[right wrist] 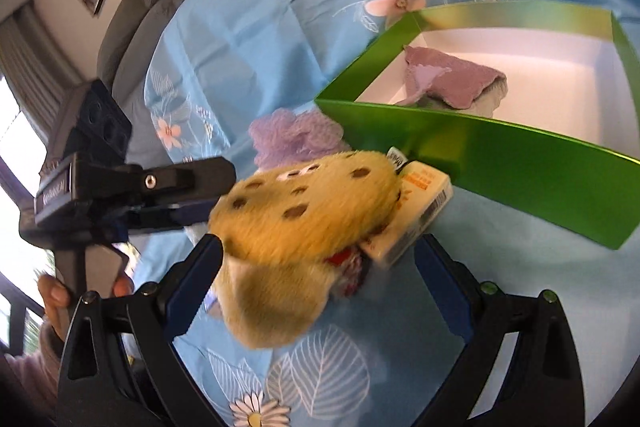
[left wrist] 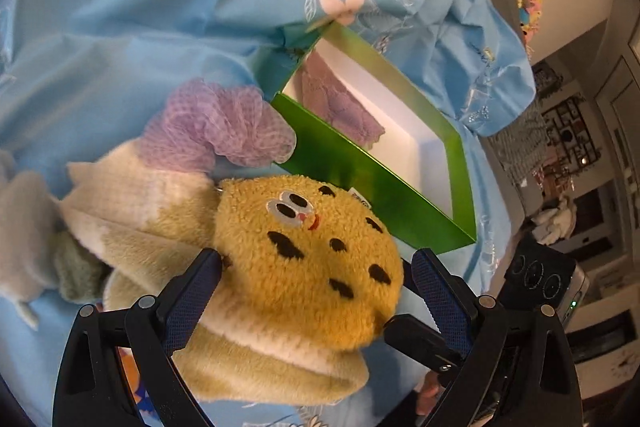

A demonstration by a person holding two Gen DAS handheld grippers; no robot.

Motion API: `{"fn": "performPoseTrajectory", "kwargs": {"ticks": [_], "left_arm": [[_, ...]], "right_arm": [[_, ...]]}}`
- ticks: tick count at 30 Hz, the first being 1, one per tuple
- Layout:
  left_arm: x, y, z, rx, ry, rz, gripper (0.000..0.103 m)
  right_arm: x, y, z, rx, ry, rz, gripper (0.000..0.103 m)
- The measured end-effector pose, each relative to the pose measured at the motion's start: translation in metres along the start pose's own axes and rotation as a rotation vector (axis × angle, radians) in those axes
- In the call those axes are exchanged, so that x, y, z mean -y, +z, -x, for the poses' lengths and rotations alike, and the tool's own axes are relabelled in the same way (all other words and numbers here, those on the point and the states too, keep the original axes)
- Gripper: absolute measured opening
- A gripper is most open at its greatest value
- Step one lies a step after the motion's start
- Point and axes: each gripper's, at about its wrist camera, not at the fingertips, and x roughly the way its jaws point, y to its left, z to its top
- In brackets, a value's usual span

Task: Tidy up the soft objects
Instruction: 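Grasp the yellow cookie plush with both grippers and lift it, then lower the cookie plush into the green box and open both grippers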

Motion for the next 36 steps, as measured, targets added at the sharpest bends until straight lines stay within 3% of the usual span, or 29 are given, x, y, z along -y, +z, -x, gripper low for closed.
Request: {"fn": "performPoseTrajectory", "kwargs": {"ticks": [2, 4, 5, 8, 9, 10, 12, 15, 21, 26, 30, 36], "left_arm": [[-0.003, 0.002, -0.001, -0.002, -0.001, 0.012, 0.096], [-0.005, 0.003, 0.0, 0.004, -0.009, 0.019, 0.096], [-0.006, 0.003, 0.001, 0.01, -0.012, 0.024, 0.095], [-0.01, 0.001, 0.003, 0.018, 0.002, 0.026, 0.076], [-0.011, 0.0, 0.003, 0.02, 0.011, 0.023, 0.066], [-0.012, -0.001, 0.003, 0.02, 0.021, 0.022, 0.055], [-0.016, -0.004, 0.003, 0.019, 0.024, 0.029, 0.047], [-0.017, -0.008, 0.007, 0.04, 0.014, 0.045, 0.037], [0.002, -0.012, 0.037, 0.124, 0.011, -0.01, 0.034], [0.034, 0.004, 0.055, 0.184, 0.027, -0.099, 0.034], [0.057, 0.025, 0.046, 0.186, 0.05, -0.165, 0.034], [0.085, 0.056, 0.003, 0.137, 0.07, -0.218, 0.034]], "right_arm": [[0.004, 0.004, -0.003, 0.009, 0.047, -0.028, 0.096], [0.004, 0.007, -0.006, 0.008, 0.083, -0.031, 0.087], [0.005, 0.009, -0.008, 0.003, 0.086, -0.031, 0.077], [0.007, 0.01, -0.013, -0.005, 0.081, -0.035, 0.054], [0.007, 0.009, -0.013, -0.003, 0.074, -0.035, 0.045], [0.007, 0.009, -0.013, -0.001, 0.068, -0.037, 0.042], [0.008, 0.007, -0.012, 0.004, 0.052, -0.035, 0.031], [0.006, 0.006, -0.011, 0.013, 0.037, -0.015, 0.024], [-0.019, 0.009, 0.008, 0.071, 0.03, 0.076, 0.02], [-0.032, 0.028, 0.028, 0.151, 0.028, 0.132, 0.02], [-0.029, 0.05, 0.04, 0.205, -0.009, 0.158, 0.02], [-0.003, 0.081, 0.049, 0.249, -0.095, 0.148, 0.021]]}}
